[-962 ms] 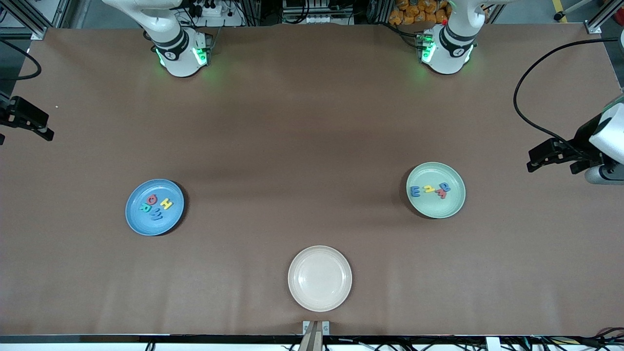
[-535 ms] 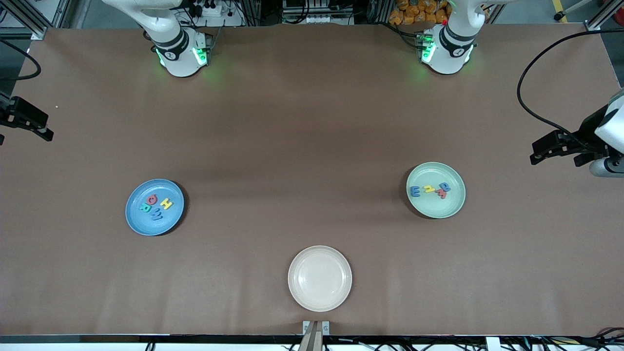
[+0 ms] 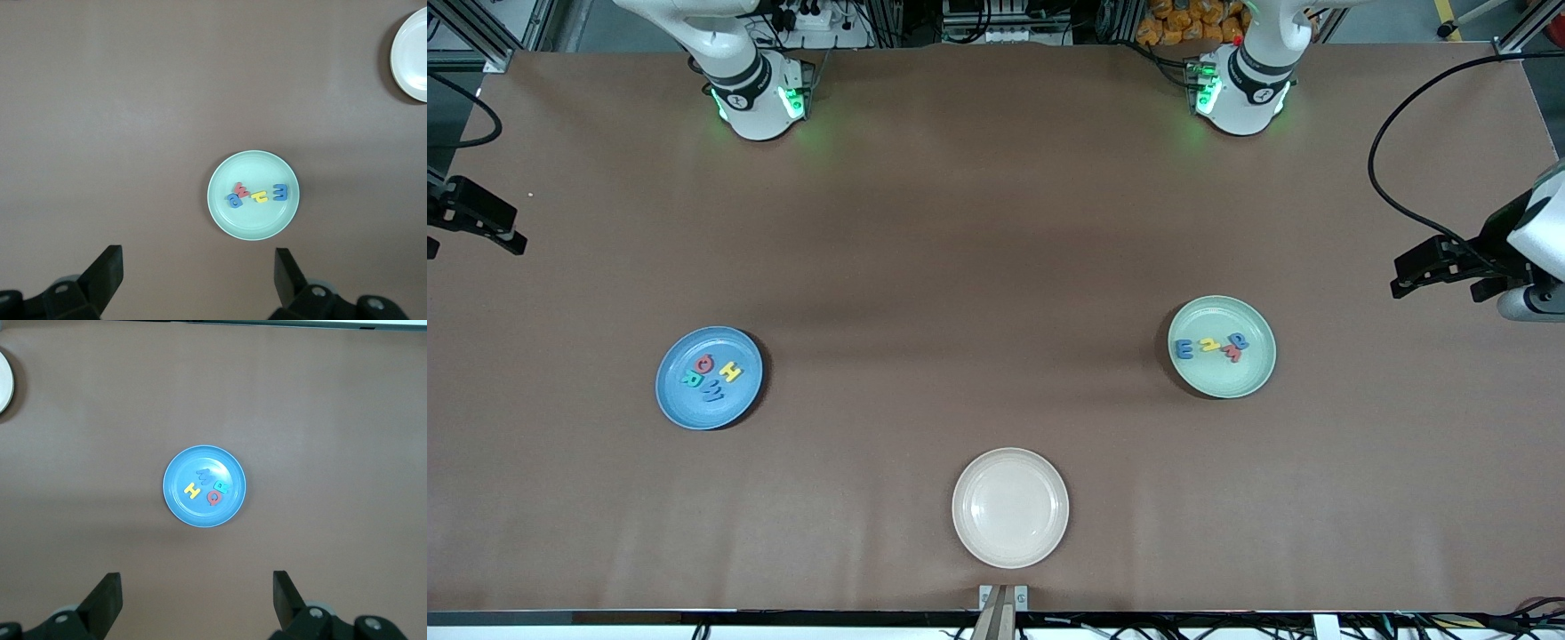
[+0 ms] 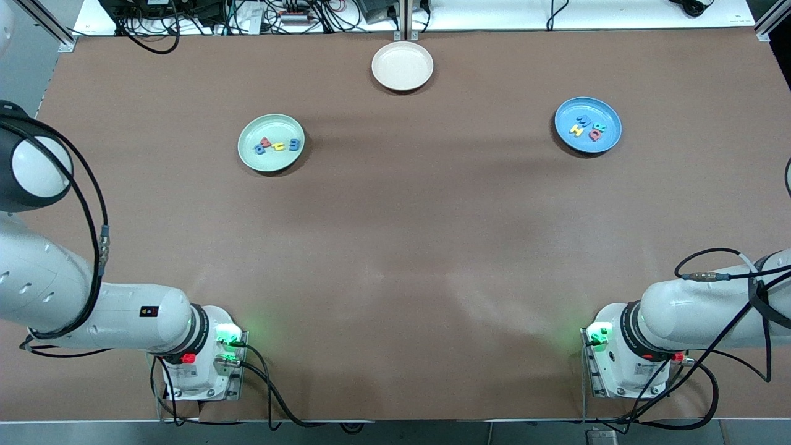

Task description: Sort uppercase to blue plate, lowercase to green plate

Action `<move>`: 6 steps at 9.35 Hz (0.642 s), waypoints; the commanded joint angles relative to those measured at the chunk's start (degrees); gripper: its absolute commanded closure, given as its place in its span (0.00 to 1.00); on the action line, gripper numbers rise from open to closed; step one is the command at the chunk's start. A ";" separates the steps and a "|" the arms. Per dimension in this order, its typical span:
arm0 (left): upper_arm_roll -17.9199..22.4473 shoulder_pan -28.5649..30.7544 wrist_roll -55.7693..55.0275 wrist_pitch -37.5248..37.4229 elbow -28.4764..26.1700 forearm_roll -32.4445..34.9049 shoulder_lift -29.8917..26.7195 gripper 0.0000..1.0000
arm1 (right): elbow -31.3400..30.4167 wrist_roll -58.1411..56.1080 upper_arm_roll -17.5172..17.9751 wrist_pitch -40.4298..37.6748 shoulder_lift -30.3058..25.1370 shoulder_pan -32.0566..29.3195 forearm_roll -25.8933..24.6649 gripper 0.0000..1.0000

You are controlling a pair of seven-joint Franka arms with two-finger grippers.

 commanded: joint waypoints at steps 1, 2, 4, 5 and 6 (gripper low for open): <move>-0.16 -0.11 0.58 -1.10 0.00 0.81 -1.10 0.00 | 0.06 0.77 0.86 -0.90 -0.56 -1.22 0.60 0.00; 0.19 -1.07 0.49 -1.10 0.00 0.81 -1.10 0.00 | 0.06 0.77 0.86 -0.81 -0.56 -1.13 0.60 0.00; 0.28 -2.04 -0.64 -1.10 -0.26 0.81 -1.10 0.00 | 0.06 0.77 0.86 -0.55 -0.56 -1.22 0.51 0.00; 0.28 -2.13 -0.65 -1.10 -0.26 0.81 -1.10 0.00 | 0.06 0.77 0.86 -0.72 -0.56 -1.22 0.51 0.00; 0.28 -2.13 -0.56 -1.10 -0.17 0.81 -1.10 0.00 | 0.06 0.68 0.86 -0.81 -0.56 -1.22 0.51 0.00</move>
